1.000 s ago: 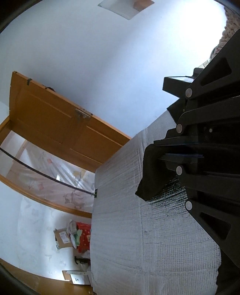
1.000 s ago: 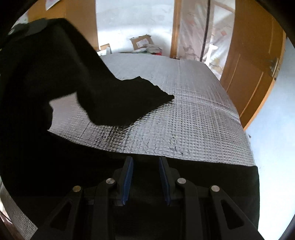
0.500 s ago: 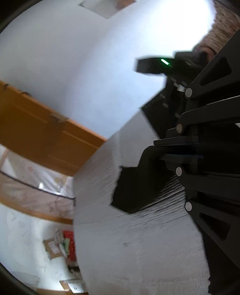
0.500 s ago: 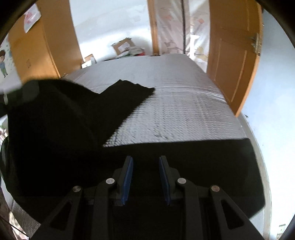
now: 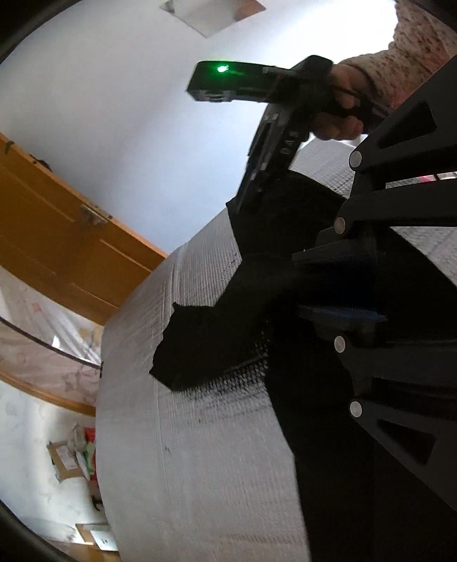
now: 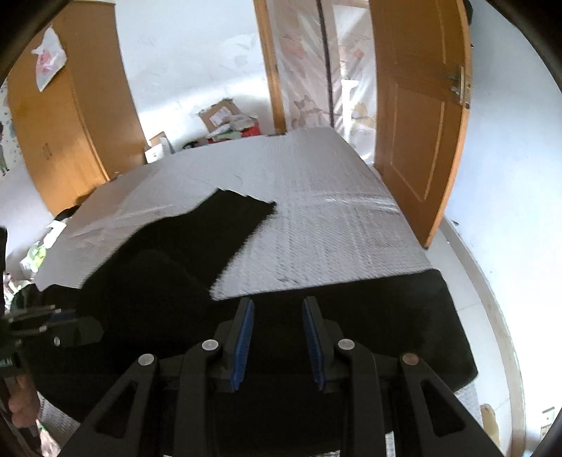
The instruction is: Fold clothes
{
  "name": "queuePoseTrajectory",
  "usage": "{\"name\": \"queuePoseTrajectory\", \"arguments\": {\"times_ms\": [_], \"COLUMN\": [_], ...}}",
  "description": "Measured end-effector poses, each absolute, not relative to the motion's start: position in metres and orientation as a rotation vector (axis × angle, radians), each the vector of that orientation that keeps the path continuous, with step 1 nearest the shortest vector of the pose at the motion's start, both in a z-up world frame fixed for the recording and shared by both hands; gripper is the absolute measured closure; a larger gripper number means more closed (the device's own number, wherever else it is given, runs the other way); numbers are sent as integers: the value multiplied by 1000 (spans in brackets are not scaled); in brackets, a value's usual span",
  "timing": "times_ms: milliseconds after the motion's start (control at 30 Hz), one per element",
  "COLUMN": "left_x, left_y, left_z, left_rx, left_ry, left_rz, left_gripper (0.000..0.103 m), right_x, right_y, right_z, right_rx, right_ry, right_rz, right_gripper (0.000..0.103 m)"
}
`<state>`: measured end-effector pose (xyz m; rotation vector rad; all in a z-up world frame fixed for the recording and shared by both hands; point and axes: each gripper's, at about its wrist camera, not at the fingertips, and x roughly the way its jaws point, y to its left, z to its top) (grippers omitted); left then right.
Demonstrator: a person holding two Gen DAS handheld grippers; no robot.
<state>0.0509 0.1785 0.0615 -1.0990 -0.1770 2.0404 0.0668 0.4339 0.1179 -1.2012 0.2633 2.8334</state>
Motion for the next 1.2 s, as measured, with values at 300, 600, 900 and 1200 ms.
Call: {"name": "queuePoseTrajectory", "arguments": {"times_ms": [300, 600, 900, 1200], "left_x": [68, 70, 73, 71], "left_y": [130, 102, 96, 94], "left_z": [44, 24, 13, 12], "left_rx": [-1136, -1197, -1219, -1210], "left_ry": [-238, -293, -266, -272], "left_rz": [2087, 2102, 2085, 2065], "left_gripper": [64, 64, 64, 64], "right_x": [36, -1, -53, -75], "right_y": [399, 350, 316, 302], "right_z": [144, 143, 131, 114], "right_rx": [-1201, -1336, -1569, -1721], "right_ry": [217, 115, 67, 15], "right_rz": [2968, 3023, 2980, 2857], "right_gripper": [74, 74, 74, 74]}}
